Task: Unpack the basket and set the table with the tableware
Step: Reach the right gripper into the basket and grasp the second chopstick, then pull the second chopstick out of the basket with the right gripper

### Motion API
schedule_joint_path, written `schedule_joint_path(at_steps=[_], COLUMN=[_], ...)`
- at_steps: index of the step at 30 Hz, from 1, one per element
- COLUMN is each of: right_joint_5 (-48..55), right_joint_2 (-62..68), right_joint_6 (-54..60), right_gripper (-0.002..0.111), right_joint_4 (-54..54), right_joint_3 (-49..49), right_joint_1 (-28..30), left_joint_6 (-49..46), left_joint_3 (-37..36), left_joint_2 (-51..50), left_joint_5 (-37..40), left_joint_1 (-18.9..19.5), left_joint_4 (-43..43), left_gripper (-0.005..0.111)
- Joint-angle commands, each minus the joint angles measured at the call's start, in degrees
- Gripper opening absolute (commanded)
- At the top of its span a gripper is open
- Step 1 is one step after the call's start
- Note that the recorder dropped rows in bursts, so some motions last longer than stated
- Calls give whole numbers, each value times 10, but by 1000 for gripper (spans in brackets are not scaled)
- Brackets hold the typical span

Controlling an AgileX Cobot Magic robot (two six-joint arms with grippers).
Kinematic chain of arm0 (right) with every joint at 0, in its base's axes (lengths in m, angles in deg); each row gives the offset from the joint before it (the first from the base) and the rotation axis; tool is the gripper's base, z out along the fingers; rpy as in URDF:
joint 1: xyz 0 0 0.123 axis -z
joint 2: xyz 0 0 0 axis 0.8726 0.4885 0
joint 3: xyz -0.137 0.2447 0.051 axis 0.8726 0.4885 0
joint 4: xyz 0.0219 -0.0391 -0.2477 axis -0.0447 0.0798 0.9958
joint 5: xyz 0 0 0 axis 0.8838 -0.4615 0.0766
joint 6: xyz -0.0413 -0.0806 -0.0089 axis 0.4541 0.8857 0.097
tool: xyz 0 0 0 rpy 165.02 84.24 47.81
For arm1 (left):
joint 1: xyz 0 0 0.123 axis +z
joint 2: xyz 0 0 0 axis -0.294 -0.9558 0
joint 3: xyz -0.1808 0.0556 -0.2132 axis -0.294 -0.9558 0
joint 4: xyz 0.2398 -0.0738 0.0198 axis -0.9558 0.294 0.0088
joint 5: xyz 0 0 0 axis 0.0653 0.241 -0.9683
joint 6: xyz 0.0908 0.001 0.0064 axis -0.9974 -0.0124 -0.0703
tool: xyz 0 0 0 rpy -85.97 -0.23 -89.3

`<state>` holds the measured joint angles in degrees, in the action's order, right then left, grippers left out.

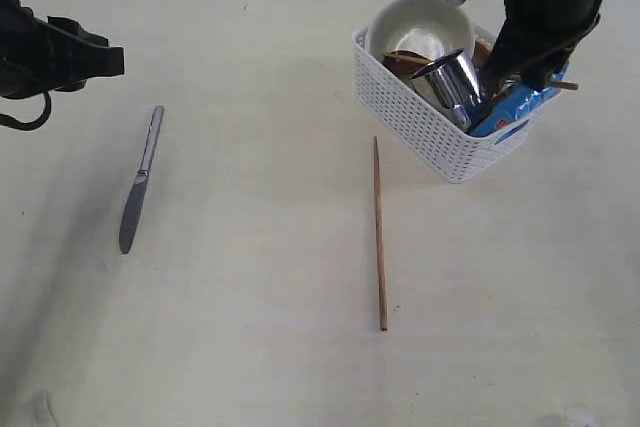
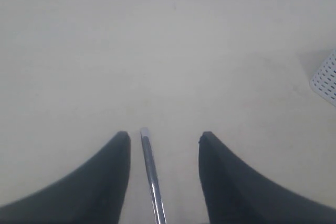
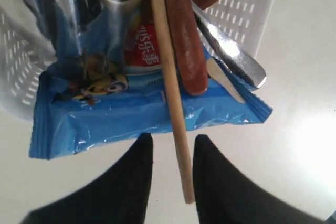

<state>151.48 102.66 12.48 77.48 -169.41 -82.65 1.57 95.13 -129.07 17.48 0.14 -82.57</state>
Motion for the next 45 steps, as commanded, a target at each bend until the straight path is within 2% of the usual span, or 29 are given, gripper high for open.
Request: schedule_joint_path(at_steps=[1, 19, 21, 25, 36, 45], right_joint_5=[0, 0, 0, 0, 0, 0], right_joint_2=[5, 39, 39, 39, 31, -32], right_joint_6=[3, -13, -17, -17, -17, -17], right_gripper=[26, 25, 20, -1, 0, 0], right_joint_4=[4, 31, 31, 31, 34, 32], right_joint_3=[-4, -4, -4, -4, -4, -4], right_joint_1=[4, 4, 4, 4, 4, 4], left_joint_6=[5, 5, 5, 5, 6, 6], left_joint_3=[-3, -3, -3, -3, -3, -3], left_joint_2=[5, 5, 5, 5, 5, 5], left_joint_5=[-2, -2, -2, -2, -2, -3], left_joint_1=[3, 3, 3, 3, 3, 3], left_joint_4=[0, 0, 0, 0, 0, 0], left_gripper=[41, 41, 41, 41, 41, 41])
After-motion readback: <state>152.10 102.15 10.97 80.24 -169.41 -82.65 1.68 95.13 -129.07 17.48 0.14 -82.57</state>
